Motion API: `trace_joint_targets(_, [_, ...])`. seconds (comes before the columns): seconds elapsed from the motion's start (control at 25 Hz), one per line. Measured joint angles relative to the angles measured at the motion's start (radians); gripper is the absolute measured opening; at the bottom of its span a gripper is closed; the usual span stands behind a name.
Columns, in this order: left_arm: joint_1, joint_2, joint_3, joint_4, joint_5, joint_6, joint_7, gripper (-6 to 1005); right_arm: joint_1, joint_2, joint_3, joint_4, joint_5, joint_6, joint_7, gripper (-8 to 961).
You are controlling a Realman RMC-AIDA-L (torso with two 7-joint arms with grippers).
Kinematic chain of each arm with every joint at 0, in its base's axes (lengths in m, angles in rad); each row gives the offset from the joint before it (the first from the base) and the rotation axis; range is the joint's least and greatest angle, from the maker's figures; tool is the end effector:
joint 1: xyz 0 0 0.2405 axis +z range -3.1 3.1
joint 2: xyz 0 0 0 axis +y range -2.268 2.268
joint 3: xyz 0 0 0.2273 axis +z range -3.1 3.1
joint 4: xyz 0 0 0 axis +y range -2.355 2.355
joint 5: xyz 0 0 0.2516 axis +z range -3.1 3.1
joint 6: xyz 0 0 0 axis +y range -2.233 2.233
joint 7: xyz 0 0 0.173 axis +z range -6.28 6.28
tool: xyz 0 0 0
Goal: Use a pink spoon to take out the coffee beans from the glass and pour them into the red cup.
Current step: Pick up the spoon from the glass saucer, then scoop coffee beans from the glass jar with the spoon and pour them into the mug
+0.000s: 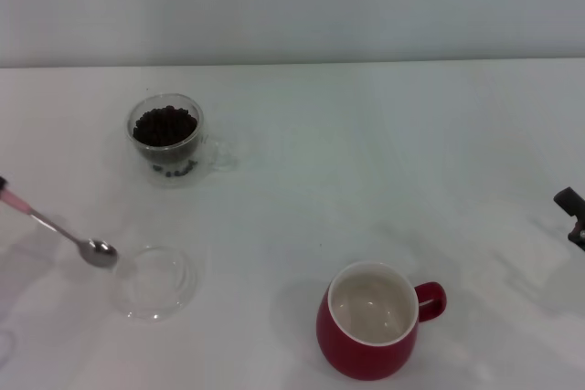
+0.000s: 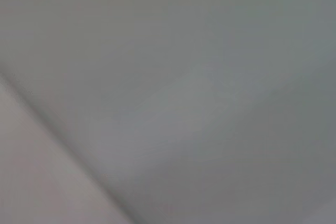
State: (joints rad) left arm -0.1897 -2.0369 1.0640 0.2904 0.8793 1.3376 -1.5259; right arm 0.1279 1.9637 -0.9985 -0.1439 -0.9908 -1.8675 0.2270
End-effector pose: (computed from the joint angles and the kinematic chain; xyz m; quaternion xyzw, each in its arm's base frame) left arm -0.3648 0.3000 0.0061 -0.6013 -0.5456 -0.5046 0.2934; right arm 0.3366 0.2193 0.0341 -0.7884 -0.0066 0.3749 0.4877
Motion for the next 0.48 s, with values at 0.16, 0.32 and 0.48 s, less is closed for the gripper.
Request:
trace_joint_targets(0.16, [-0.003,0.050,0.003,0.073,0.004,0.026,-0.024,131,-0.005,0.024,0.000,0.000,0.000,-0.021,-0.032,759])
trace_joint_targets(0.32, [-0.045,0.116,0.005,0.108,0.009,0.030,-0.082,131,0.000,0.043,0.000,0.004,0.000,-0.046,-0.032,759])
trace_joint_targets(0.48, [-0.130,0.188,0.003,0.114,0.048,0.022,-0.161,131,0.005,0.049,-0.001,0.016,0.000,-0.089,0.003,758])
